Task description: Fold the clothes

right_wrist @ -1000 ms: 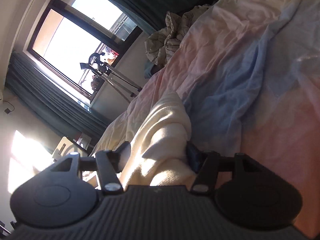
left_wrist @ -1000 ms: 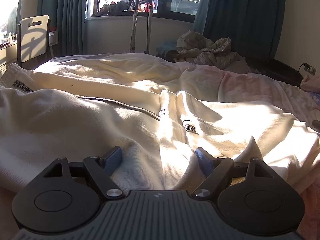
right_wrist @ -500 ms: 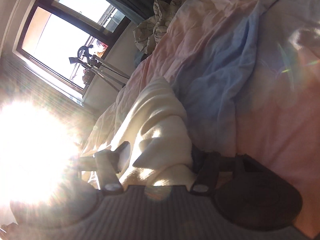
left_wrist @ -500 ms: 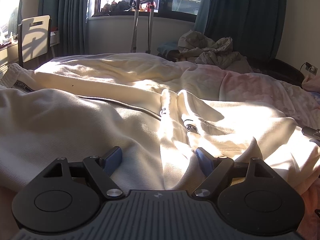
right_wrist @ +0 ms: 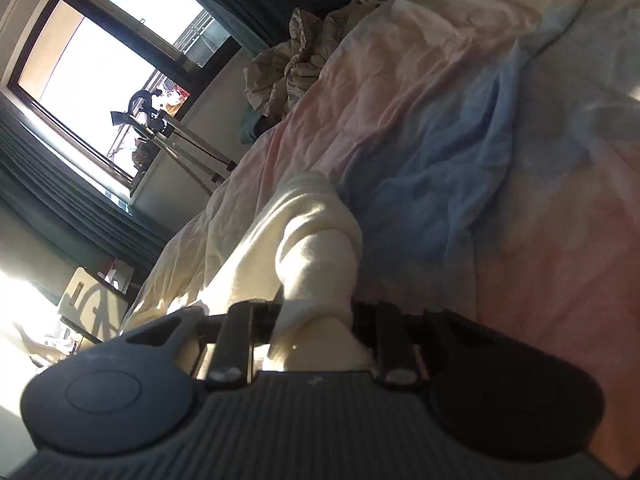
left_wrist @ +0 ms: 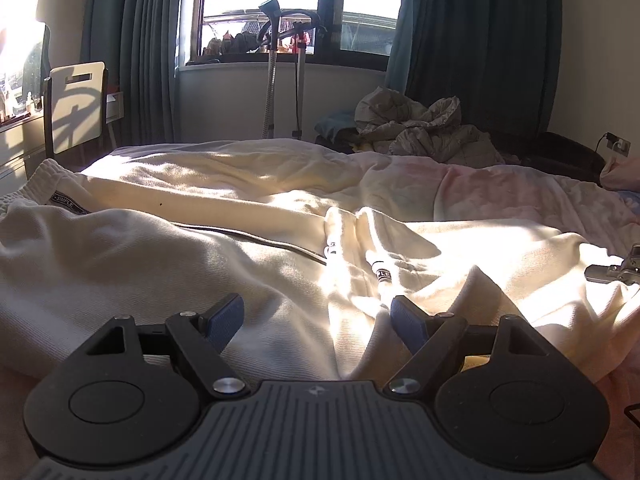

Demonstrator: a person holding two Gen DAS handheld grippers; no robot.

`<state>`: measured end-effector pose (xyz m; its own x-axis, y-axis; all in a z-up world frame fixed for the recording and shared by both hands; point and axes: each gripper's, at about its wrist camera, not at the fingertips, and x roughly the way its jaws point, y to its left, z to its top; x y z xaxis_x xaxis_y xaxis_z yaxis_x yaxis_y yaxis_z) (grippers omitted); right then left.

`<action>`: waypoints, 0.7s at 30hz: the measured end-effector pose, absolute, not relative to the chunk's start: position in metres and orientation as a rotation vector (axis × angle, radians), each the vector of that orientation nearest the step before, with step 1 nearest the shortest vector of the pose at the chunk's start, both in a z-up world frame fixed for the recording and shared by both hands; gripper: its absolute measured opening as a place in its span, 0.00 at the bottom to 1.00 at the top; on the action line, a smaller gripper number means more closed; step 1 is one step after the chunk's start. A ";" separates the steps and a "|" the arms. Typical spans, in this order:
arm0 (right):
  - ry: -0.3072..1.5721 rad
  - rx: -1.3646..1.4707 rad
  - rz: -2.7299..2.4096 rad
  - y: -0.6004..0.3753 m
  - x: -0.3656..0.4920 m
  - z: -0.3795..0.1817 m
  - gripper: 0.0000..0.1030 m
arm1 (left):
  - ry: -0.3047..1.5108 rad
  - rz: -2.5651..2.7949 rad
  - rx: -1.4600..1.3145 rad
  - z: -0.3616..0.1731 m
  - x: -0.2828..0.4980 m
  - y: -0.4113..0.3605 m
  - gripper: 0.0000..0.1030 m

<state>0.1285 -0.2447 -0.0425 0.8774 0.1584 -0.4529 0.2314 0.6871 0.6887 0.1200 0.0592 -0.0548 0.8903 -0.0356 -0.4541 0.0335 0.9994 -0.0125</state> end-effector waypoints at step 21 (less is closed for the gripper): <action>0.080 0.602 -0.065 -0.319 0.069 0.054 0.21 | 0.583 -0.196 0.081 -0.073 0.164 -0.088 0.81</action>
<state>0.0689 -0.3194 0.0540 0.9949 -0.0375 -0.0941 0.0842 0.8226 0.5624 0.1642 -0.0883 -0.0729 0.8169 -0.1604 -0.5540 0.2064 0.9782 0.0211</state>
